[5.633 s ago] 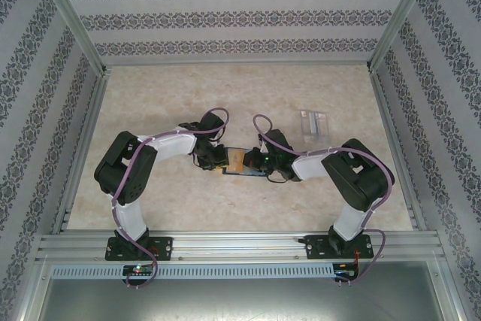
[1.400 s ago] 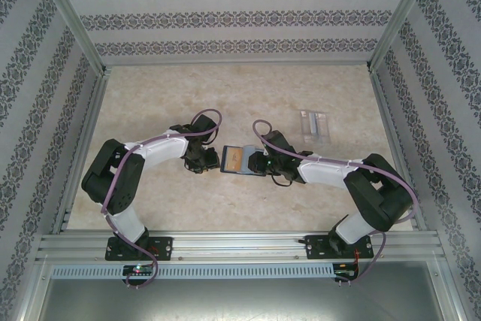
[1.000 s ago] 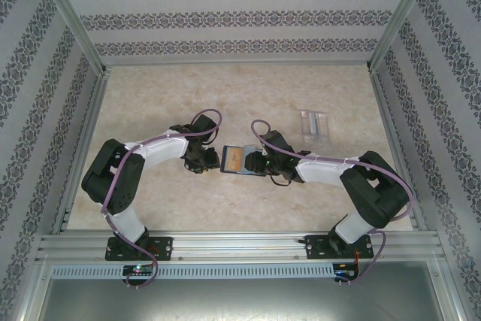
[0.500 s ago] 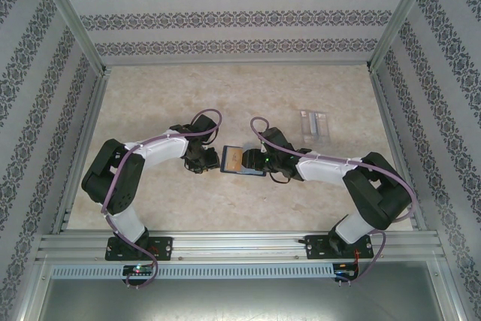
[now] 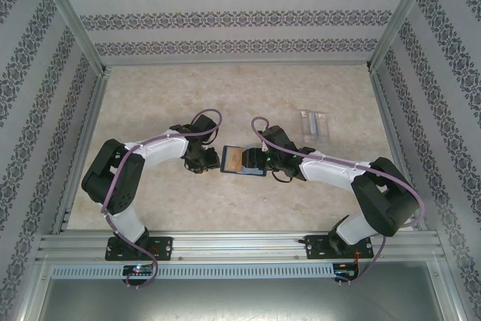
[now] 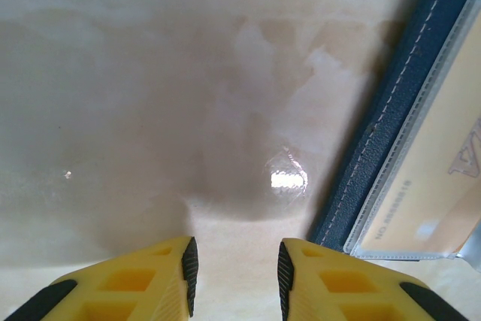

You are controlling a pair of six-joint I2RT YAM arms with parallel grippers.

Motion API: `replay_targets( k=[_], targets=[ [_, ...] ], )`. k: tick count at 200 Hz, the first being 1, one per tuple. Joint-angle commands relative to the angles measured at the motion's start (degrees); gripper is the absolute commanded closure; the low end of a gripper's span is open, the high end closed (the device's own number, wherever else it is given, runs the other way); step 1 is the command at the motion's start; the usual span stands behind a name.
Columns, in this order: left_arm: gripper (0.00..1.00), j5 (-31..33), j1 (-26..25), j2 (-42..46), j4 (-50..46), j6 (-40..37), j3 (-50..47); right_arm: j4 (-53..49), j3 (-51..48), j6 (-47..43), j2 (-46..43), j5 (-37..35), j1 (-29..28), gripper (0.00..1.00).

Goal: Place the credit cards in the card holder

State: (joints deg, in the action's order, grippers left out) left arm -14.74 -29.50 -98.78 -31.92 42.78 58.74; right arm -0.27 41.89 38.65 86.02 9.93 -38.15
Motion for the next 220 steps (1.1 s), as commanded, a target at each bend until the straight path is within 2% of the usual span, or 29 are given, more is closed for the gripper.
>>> replay_targets(
  k=[1, 41, 90, 220],
  targets=[
    [0.63, 0.06, 0.51, 0.34, -1.39, -1.01, 1.05, -3.30, 1.18, -1.05, -1.25, -3.06, -0.80, 0.41],
    [0.63, 0.05, 0.52, 0.34, -1.32, -1.08, 0.85, -8.47, 1.00, -0.60, -2.27, -7.65, -0.65, 0.41],
    [0.63, -0.49, 0.51, -0.50, -1.04, -1.01, 1.29, -2.75, 0.46, 1.55, -1.60, -3.22, -0.63, 0.41],
    [0.63, -0.61, 0.55, -1.37, -1.21, -1.25, 1.90, -0.30, 0.30, 4.06, 3.45, -2.90, -0.70, 0.42]
  ],
)
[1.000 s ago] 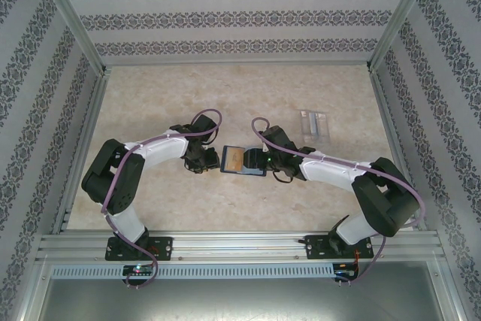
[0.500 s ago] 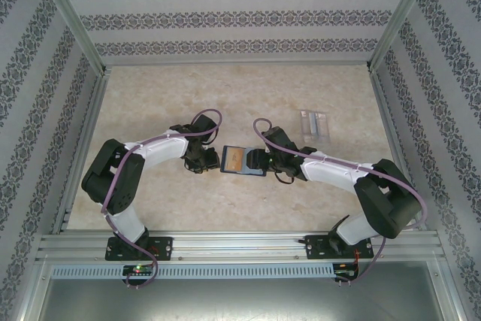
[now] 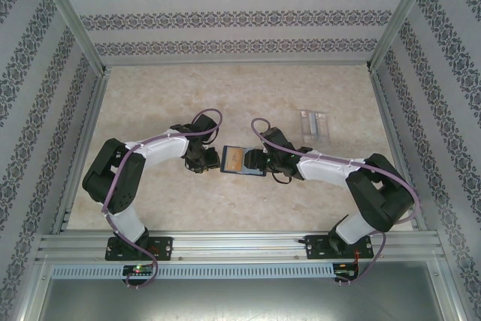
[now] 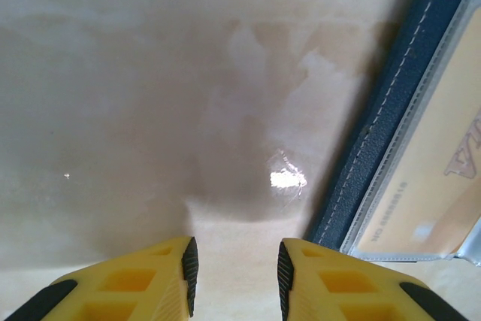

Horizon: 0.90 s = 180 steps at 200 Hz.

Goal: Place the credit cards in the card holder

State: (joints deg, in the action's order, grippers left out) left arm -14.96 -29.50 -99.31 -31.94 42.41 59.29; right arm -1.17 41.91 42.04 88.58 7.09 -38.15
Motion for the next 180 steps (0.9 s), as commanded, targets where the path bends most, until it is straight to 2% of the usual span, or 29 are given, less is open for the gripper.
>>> replay_targets(
  k=[1, 180],
  targets=[
    [0.63, -0.40, 0.52, -0.86, -1.19, -0.86, 1.36, 0.62, 0.28, 0.63, 0.90, -0.02, -0.65, 0.42],
    [0.63, -0.83, 0.43, -0.79, -0.49, -0.71, 0.48, 2.03, -1.31, 2.63, 1.06, 0.28, -0.91, 0.43]
  ],
)
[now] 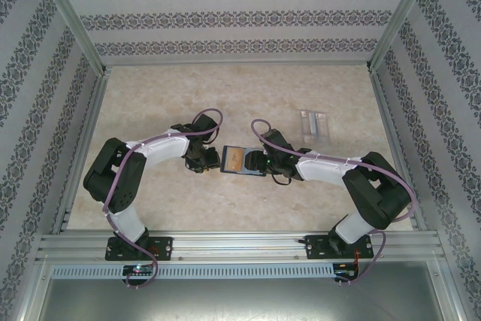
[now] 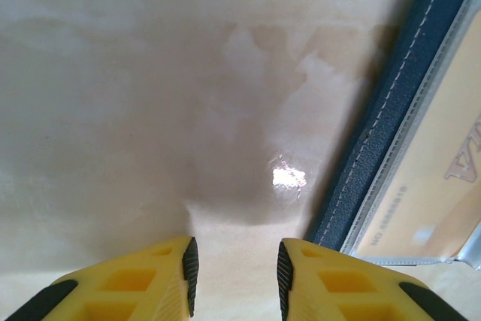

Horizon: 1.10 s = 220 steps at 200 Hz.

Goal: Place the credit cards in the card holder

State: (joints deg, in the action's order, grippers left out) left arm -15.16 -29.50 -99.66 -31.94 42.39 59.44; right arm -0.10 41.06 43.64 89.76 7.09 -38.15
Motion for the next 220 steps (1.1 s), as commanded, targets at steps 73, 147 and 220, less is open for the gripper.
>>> replay_targets(
  k=[73, 147, 220],
  targets=[
    [0.63, -0.66, 0.54, -0.54, -0.22, -0.71, 0.15, 1.93, 0.34, 0.92, -0.03, 1.31, -0.98, 0.45],
    [0.63, -0.82, 0.57, -0.63, -0.14, -0.82, -0.09, 3.65, 1.22, 1.94, 2.00, 2.73, -1.04, 0.46],
    [0.63, -2.73, 0.91, 0.56, 1.71, -0.58, -0.94, 6.57, 1.66, 3.11, 2.44, 4.31, -1.03, 0.46]
  ],
)
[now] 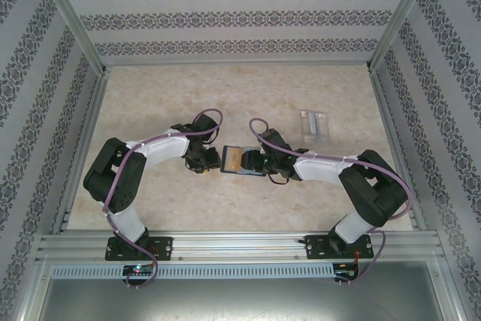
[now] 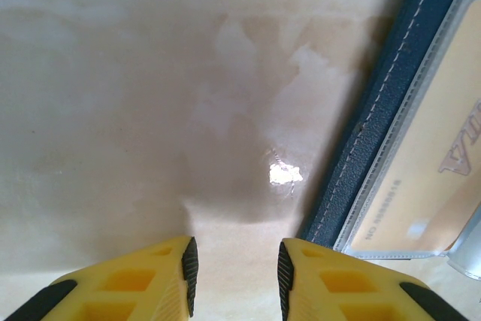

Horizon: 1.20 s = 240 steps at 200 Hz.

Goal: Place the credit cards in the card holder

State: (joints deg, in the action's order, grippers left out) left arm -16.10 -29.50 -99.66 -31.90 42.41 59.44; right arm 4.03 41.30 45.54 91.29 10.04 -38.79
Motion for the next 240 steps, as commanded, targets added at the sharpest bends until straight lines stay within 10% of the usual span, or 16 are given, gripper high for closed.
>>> replay_targets(
  k=[1, 240],
  targets=[
    [0.63, -1.94, 0.96, 0.58, 1.75, -0.50, -0.97, 2.54, 1.42, 1.21, 0.91, 1.37, -0.40, 0.45],
    [0.62, -8.81, 12.78, 12.39, 3.27, 0.79, -6.18, 12.95, 9.80, 2.74, 11.90, 13.78, -1.91, 0.44]
  ],
)
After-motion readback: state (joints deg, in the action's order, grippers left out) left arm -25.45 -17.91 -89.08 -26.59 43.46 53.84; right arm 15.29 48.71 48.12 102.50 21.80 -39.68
